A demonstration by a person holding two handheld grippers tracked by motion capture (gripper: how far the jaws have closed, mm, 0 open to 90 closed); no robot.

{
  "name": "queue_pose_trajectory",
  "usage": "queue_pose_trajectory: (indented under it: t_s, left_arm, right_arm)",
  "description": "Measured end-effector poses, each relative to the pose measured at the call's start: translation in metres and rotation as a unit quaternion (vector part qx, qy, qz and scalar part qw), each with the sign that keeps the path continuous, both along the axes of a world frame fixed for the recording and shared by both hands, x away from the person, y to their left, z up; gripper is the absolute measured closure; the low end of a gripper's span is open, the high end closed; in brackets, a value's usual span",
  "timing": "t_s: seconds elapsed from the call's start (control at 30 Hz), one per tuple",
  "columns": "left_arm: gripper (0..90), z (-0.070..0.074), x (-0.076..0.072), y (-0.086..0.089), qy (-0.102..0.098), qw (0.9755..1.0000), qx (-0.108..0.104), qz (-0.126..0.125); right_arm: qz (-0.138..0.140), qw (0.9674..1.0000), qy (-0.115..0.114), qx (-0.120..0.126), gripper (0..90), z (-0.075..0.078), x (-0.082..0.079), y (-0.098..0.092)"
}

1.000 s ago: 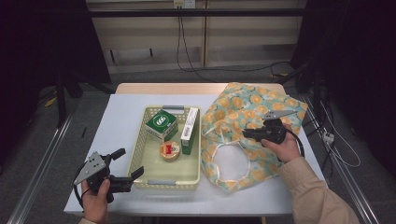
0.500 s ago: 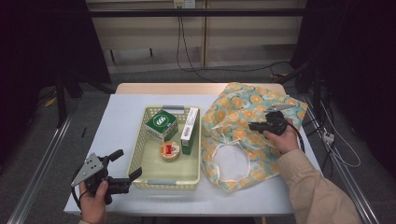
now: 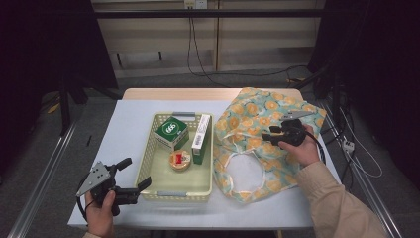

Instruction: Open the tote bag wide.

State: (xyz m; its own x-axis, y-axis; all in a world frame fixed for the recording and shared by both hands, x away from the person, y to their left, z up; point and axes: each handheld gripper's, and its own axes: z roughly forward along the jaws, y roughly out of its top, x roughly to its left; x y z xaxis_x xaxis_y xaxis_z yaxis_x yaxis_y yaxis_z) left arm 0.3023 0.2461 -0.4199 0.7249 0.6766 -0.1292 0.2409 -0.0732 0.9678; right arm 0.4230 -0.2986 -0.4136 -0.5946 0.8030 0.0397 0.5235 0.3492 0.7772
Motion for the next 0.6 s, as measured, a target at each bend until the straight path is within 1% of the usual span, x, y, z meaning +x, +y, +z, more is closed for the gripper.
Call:
queue_pose_trajectory:
  t_s: [0.07,0.17,0.23,0.3,0.37,0.43,0.53,0.57,0.6]
  left_arm:
    - [2.1,0.0,0.0,0.0,0.0,1.0,0.0,0.001]
    - [2.1,0.001,-0.001,0.0,-0.003,1.0,0.002,0.001]
    - [2.1,0.001,-0.002,-0.002,-0.003,1.0,0.002,-0.001]
    - [2.1,0.001,-0.002,-0.003,-0.003,1.0,0.005,-0.003]
    - [2.1,0.001,-0.002,-0.004,-0.003,1.0,0.006,-0.004]
    - [2.1,0.001,-0.001,-0.004,-0.004,1.0,0.006,-0.004]
    - [2.1,0.001,-0.001,-0.003,-0.002,1.0,0.002,-0.002]
    - [2.1,0.0,-0.001,-0.003,-0.002,1.0,0.002,-0.002]
    - [2.1,0.0,0.0,-0.003,-0.002,1.0,0.003,-0.003]
  right_arm:
    - [0.014,0.9999,-0.009,-0.003,50.1,0.005,-0.006,0.005]
    - [0.043,0.999,-0.008,-0.002,51.4,0.007,-0.015,0.014]
    - [0.059,0.9983,-0.003,0.002,55.7,0.003,-0.018,0.02]
    - [0.074,0.9972,0.005,-0.005,57.6,-0.004,-0.021,0.024]
    - [0.088,0.996,0.014,-0.008,62.9,-0.012,-0.023,0.027]
    - [0.093,0.9952,0.023,-0.023,64.5,-0.02,-0.025,0.03]
    - [0.09,0.994,0.023,-0.056,70.1,-0.029,-0.024,0.034]
    - [0.088,0.9939,0.022,-0.063,76.8,-0.032,-0.022,0.034]
    - [0.089,0.9941,0.026,-0.056,84.7,-0.034,-0.02,0.033]
